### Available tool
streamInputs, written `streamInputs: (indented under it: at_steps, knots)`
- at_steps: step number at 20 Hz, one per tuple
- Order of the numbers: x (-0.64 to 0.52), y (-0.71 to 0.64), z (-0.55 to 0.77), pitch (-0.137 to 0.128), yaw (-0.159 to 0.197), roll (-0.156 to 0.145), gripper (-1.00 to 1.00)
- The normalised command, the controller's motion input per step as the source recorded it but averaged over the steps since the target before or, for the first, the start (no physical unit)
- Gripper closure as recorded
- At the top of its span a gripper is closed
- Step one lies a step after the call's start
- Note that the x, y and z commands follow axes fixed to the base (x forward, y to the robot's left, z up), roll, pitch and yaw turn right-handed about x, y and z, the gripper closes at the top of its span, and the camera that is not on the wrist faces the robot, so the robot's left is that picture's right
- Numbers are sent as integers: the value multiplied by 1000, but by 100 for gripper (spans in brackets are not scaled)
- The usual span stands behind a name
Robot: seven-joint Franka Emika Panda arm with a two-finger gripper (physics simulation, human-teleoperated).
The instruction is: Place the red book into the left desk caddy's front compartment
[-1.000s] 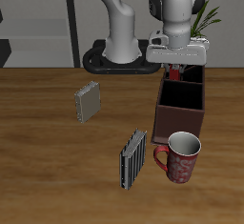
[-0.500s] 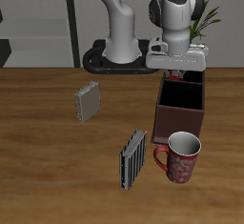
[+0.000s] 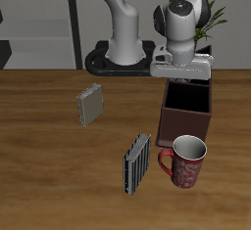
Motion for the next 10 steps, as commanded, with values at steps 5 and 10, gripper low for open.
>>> streamInputs:
  at_steps: [5,10]
  knots:
    - [29,-54,-72,42,-39,0,100]
    - [16,-99,60,22,-33,-10,-100]
